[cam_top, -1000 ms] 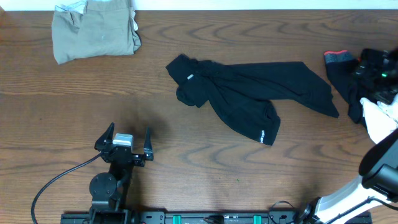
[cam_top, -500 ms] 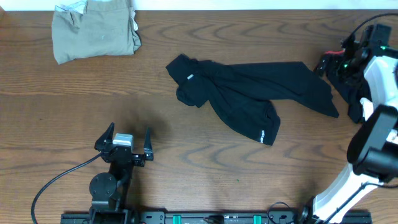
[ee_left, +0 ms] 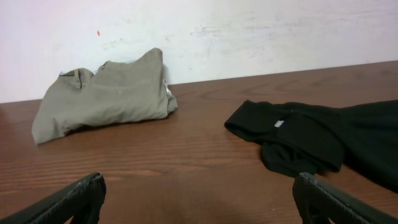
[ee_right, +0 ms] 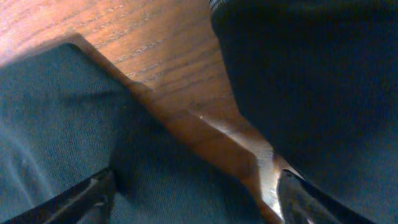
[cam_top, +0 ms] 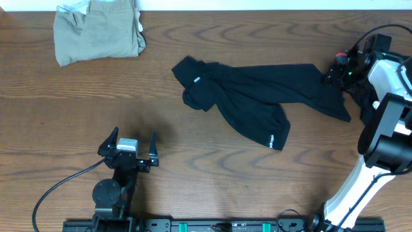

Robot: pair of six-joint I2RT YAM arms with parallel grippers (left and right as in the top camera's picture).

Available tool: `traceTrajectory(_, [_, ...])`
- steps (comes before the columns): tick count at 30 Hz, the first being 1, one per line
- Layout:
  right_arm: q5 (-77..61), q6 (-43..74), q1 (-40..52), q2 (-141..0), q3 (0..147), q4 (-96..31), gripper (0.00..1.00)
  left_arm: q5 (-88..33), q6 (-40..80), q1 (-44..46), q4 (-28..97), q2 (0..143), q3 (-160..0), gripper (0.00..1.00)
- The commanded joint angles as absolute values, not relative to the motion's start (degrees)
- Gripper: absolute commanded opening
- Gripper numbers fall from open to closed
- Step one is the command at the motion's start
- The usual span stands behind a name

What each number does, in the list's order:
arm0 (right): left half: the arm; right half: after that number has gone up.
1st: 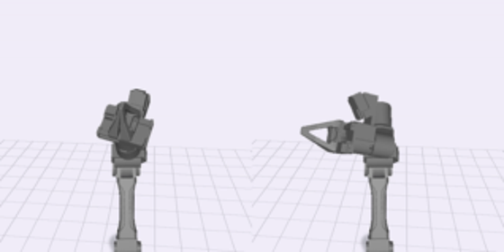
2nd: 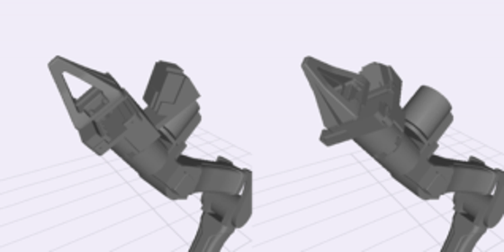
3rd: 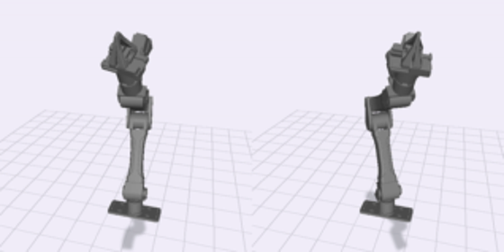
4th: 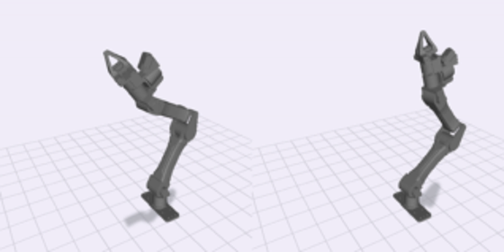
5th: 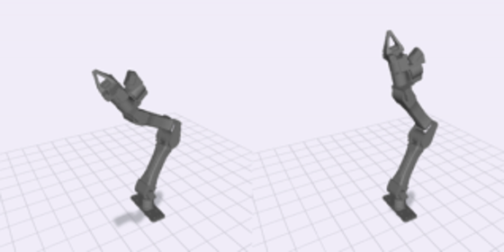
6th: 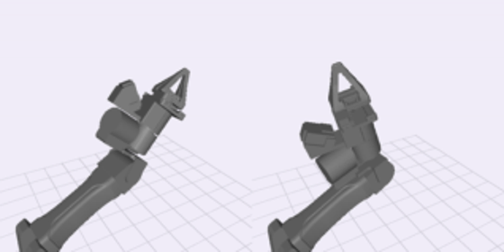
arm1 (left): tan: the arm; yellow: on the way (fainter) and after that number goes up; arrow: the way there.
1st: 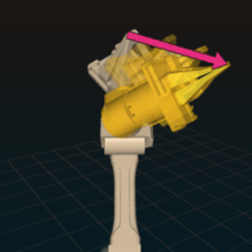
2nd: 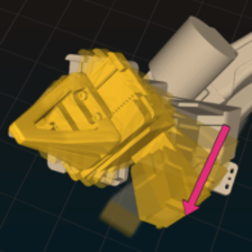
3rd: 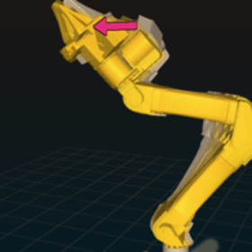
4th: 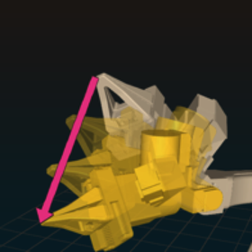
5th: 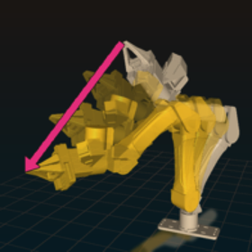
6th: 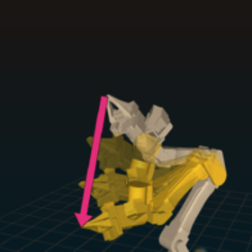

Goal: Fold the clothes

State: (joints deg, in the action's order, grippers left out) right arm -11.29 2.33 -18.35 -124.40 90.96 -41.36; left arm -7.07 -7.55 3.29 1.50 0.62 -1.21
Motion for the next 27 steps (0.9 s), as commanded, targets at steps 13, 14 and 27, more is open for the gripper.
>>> traceTrajectory(13, [-12.86, 3.42, -18.39, -123.44, 92.51, -44.66, 0.01, -7.66, -7.9, 3.51, 3.4, 0.23, -0.23, 0.98])
traceTrajectory(14, [-12.86, 3.4, -18.41, -122.37, 92.86, -45.15, 0.01, -7.66, -7.92, 3.51, 3.42, 0.23, -0.23, 0.98])
traceTrajectory(27, [-12.03, 7.77, -17.91, -101.08, 93.71, -53.6, 0.01, -7.66, -7.92, 3.51, 3.42, 0.23, -0.23, 0.98])
